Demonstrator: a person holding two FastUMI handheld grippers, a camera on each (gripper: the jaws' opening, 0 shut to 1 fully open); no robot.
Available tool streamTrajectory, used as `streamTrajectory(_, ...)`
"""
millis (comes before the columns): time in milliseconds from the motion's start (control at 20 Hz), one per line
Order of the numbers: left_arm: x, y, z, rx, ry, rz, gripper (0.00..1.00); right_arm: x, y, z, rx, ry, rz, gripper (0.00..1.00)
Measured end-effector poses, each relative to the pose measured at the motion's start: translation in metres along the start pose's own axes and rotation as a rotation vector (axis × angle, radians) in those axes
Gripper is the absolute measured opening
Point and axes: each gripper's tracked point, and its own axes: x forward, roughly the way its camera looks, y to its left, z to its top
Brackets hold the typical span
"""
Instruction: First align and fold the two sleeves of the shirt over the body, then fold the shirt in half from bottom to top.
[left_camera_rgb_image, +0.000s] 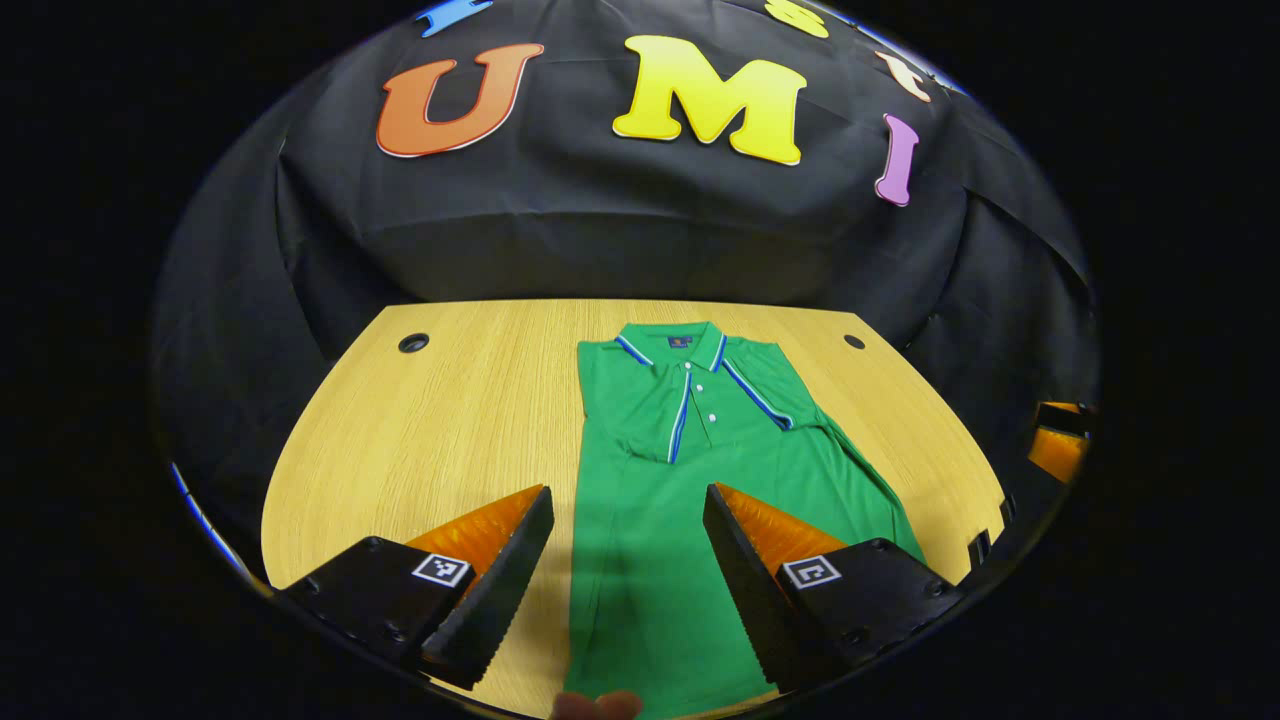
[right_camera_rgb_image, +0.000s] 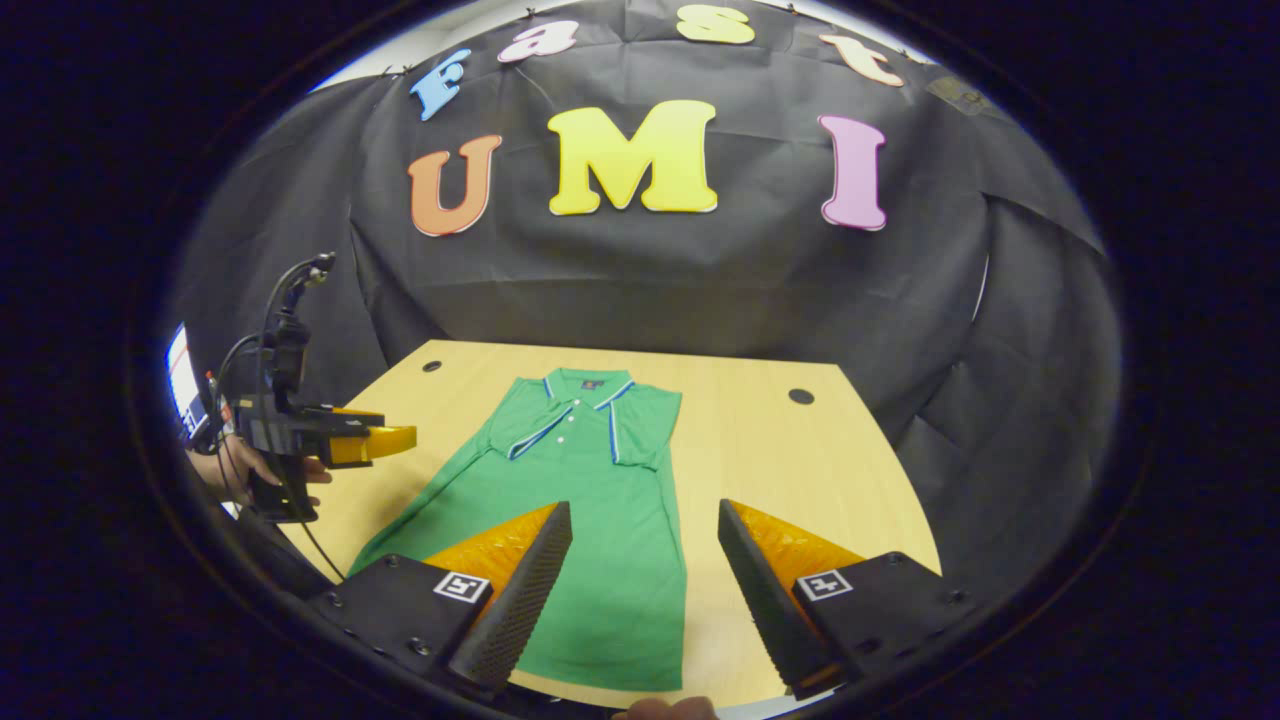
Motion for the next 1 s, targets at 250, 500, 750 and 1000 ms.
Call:
streamTrajectory(250,-0.046,-0.002,-0.063,-0.058,0.104,-0.066,0.97,0.001,-0.016,-0.044,0.021,0.107,0.012,0.95)
streamTrajectory(500,-0.077,0.006,-0.132,-0.054,0.265,-0.094,0.98,-0.004,-0.030,-0.108,0.002,0.256,0.014,0.96)
streamTrajectory(750,-0.097,-0.003,-0.189,-0.063,0.402,-0.127,0.99,-0.012,-0.037,-0.165,-0.061,0.383,0.011,0.96)
streamTrajectory(1000,-0.097,0.001,-0.204,-0.082,0.446,-0.077,0.99,-0.019,-0.031,-0.209,-0.116,0.476,0.013,0.94)
